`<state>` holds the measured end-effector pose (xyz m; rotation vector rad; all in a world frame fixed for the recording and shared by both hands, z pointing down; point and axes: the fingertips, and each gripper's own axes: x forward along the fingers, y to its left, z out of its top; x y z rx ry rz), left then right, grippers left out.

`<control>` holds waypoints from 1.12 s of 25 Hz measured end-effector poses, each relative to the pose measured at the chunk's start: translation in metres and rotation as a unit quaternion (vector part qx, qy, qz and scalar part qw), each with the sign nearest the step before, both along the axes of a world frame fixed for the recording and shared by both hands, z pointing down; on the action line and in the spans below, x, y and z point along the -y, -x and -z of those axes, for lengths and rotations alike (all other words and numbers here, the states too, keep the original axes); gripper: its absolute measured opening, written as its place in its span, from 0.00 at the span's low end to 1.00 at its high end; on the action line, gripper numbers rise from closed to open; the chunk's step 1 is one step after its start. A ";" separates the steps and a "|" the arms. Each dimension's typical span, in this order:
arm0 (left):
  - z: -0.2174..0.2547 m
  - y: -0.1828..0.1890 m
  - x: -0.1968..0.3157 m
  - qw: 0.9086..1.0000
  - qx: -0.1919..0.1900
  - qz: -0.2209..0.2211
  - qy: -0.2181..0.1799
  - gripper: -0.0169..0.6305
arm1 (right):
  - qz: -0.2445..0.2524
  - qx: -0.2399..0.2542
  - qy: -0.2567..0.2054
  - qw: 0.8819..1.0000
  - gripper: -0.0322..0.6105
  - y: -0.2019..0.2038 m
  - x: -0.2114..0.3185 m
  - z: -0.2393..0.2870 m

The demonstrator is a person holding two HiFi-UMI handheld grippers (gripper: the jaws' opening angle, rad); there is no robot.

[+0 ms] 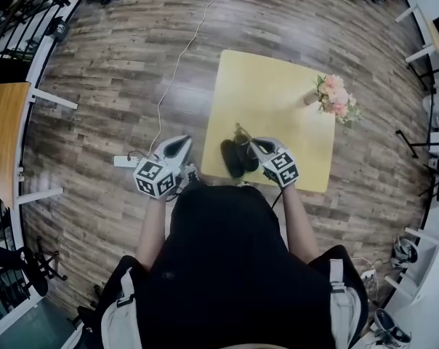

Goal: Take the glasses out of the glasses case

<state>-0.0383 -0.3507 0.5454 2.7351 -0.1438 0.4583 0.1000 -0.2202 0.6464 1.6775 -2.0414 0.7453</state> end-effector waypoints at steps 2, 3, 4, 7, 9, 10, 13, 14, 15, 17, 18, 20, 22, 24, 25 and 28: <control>-0.001 -0.002 -0.010 1.000 0.002 0.003 0.001 0.04 | 0.002 0.001 -0.010 1.000 0.08 -0.004 -0.003 0.006; -0.002 -0.003 -0.016 1.000 0.003 0.002 0.001 0.04 | 0.004 0.000 -0.013 1.000 0.08 -0.005 -0.005 0.008; -0.002 -0.004 -0.021 1.000 0.003 0.002 0.001 0.04 | 0.004 -0.001 -0.015 1.000 0.08 -0.007 -0.008 0.010; -0.003 -0.010 -0.036 1.000 0.005 0.000 0.001 0.04 | 0.006 -0.002 -0.023 1.000 0.08 -0.011 -0.014 0.014; -0.004 -0.012 -0.046 1.000 0.004 0.001 0.001 0.04 | 0.009 -0.001 -0.028 1.000 0.08 -0.011 -0.020 0.016; -0.005 -0.013 -0.051 1.000 0.004 0.001 0.000 0.04 | 0.011 -0.001 -0.030 0.999 0.08 -0.011 -0.024 0.016; -0.006 -0.017 -0.065 1.000 0.007 -0.004 -0.003 0.04 | 0.015 -0.017 -0.034 0.999 0.08 -0.013 -0.036 0.019; -0.006 -0.019 -0.069 1.000 0.007 -0.005 -0.004 0.04 | 0.016 -0.025 -0.037 0.999 0.08 -0.014 -0.040 0.022; -0.005 -0.020 -0.072 1.000 0.008 -0.006 -0.005 0.04 | 0.016 -0.031 -0.040 0.999 0.08 -0.015 -0.043 0.024; -0.004 -0.023 -0.077 1.000 0.008 -0.006 -0.007 0.04 | 0.015 -0.030 -0.050 0.998 0.08 -0.018 -0.048 0.030; -0.002 -0.024 -0.079 1.000 0.008 -0.005 -0.008 0.04 | 0.014 -0.027 -0.054 0.998 0.08 -0.019 -0.050 0.033; 0.000 -0.028 -0.084 1.000 0.008 -0.007 -0.011 0.04 | 0.012 -0.025 -0.061 0.998 0.08 -0.022 -0.055 0.037; 0.002 -0.031 -0.091 1.000 0.008 -0.011 -0.012 0.04 | 0.009 -0.032 -0.065 0.997 0.08 -0.024 -0.060 0.040; 0.001 -0.033 -0.098 1.000 0.010 -0.015 -0.012 0.04 | 0.009 -0.040 -0.068 0.997 0.08 -0.025 -0.065 0.040; 0.000 -0.034 -0.101 1.000 0.011 -0.017 -0.012 0.04 | 0.009 -0.040 -0.068 0.997 0.08 -0.025 -0.067 0.039; -0.001 -0.038 -0.111 1.000 0.012 -0.021 -0.012 0.04 | 0.007 -0.035 -0.072 0.997 0.08 -0.025 -0.077 0.039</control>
